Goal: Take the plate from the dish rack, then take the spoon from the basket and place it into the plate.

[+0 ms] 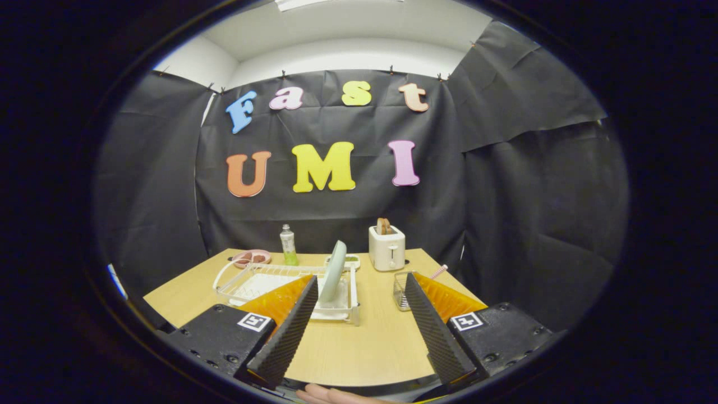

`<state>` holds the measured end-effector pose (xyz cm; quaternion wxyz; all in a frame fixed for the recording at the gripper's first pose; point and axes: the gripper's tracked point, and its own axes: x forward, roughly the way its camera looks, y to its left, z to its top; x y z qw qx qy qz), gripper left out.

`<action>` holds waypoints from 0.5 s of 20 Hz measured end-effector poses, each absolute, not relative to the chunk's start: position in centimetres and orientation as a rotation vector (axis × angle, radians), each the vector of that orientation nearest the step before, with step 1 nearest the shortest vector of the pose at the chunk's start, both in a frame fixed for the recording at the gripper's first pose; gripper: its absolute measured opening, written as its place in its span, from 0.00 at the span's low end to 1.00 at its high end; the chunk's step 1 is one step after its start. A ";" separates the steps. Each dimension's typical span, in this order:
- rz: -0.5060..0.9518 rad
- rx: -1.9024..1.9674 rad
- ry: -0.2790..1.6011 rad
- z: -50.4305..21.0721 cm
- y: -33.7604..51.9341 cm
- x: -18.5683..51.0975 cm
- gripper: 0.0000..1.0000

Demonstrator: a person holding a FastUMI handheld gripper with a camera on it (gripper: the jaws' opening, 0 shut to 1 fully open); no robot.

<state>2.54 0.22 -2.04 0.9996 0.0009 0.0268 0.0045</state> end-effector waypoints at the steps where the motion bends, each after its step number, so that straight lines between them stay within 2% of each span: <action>1: 0.017 0.002 0.061 -2.0 0.5 3.1 1.00; 10: 0.063 -0.074 0.195 -0.4 2.9 12.9 1.00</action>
